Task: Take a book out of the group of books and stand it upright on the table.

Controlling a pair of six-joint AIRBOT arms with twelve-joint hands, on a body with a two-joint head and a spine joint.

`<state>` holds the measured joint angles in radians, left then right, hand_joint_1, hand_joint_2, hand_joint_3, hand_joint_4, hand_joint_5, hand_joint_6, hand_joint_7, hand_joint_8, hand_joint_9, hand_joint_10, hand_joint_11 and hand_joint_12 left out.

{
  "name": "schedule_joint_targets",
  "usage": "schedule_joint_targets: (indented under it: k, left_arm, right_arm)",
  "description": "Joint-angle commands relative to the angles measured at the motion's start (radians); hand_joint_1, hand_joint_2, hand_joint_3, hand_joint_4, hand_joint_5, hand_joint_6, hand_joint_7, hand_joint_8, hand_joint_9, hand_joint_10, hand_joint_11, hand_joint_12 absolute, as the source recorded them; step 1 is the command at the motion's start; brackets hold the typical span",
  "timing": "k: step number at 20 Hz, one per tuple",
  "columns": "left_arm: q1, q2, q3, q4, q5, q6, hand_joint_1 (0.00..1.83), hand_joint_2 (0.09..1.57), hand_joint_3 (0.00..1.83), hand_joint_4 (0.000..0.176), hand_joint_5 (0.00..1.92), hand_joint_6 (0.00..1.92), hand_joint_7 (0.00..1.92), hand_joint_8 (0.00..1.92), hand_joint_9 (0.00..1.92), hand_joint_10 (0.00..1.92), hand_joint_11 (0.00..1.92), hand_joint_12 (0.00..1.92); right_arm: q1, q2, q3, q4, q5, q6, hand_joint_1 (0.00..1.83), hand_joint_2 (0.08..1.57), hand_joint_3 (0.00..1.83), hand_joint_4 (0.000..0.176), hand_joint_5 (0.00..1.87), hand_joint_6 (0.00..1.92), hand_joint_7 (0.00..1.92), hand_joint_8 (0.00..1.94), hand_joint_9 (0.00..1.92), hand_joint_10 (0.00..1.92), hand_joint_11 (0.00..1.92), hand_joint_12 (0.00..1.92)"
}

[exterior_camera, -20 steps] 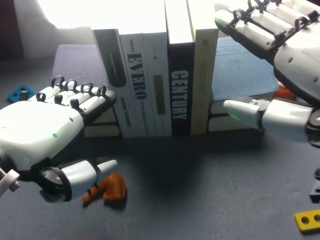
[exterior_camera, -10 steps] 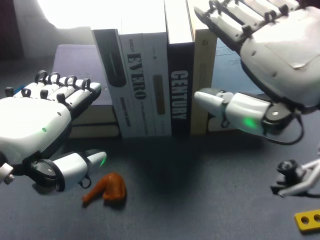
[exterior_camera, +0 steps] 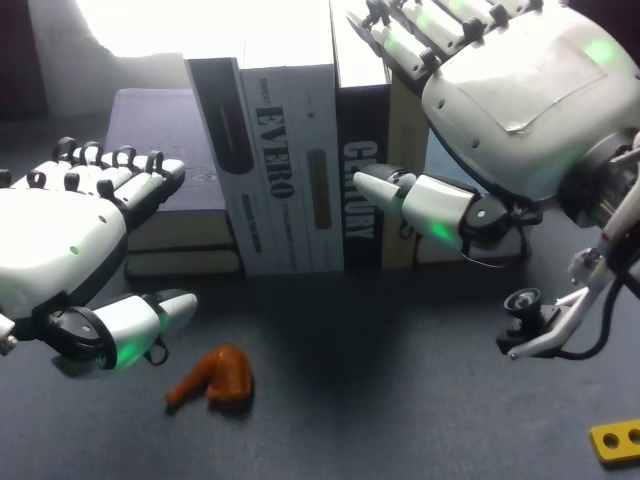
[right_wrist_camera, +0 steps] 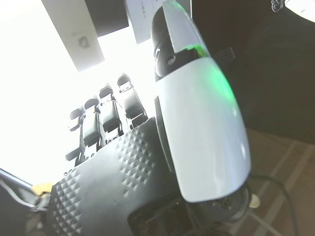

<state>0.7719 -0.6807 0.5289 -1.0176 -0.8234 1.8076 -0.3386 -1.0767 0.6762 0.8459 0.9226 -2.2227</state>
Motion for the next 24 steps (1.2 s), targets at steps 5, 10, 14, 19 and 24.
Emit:
schedule_joint_targets:
  k: [5,10,14,19,24]
  left_arm:
    - [-0.002,0.004,0.009,0.05,-0.072,0.002,0.47,1.28,0.0,0.0,0.05,0.01,0.05,0.0,0.01,0.0,0.0,0.0]
    - [-0.002,0.005,0.012,0.045,-0.072,0.002,0.44,1.29,0.0,0.0,0.03,0.0,0.02,0.0,0.0,0.0,0.0,0.0]
    - [-0.004,0.005,0.012,0.045,-0.072,-0.001,0.46,1.29,0.0,0.0,0.05,0.01,0.05,0.01,0.01,0.0,0.0,0.0]
    - [-0.007,0.004,0.014,0.045,-0.072,-0.002,0.45,1.29,0.0,0.0,0.06,0.01,0.04,0.0,0.01,0.0,0.0,0.0]
    - [-0.007,0.004,0.014,0.045,-0.072,-0.006,0.4,1.3,0.01,0.0,0.04,0.0,0.01,0.0,0.0,0.0,0.0,0.0]
  right_arm:
    - [0.016,-0.03,0.04,-0.077,0.088,-0.007,0.28,1.17,0.0,0.0,0.0,0.0,0.0,0.0,0.0,0.0,0.0,0.0]
    - [0.018,-0.063,0.072,-0.098,0.088,0.003,0.24,1.19,0.0,0.0,0.0,0.0,0.0,0.0,0.0,0.0,0.0,0.0]
    - [0.017,-0.07,0.074,-0.132,0.101,0.015,0.26,1.19,0.0,0.0,0.0,0.0,0.0,0.0,0.0,0.0,0.0,0.0]
    - [0.009,-0.081,0.084,-0.12,0.091,0.022,0.22,1.19,0.0,0.0,0.0,0.0,0.0,0.0,0.0,0.0,0.0,0.0]
    - [-0.011,-0.082,0.087,-0.114,0.089,0.013,0.21,1.2,0.0,0.0,0.0,0.0,0.0,0.0,0.0,0.0,0.0,0.0]
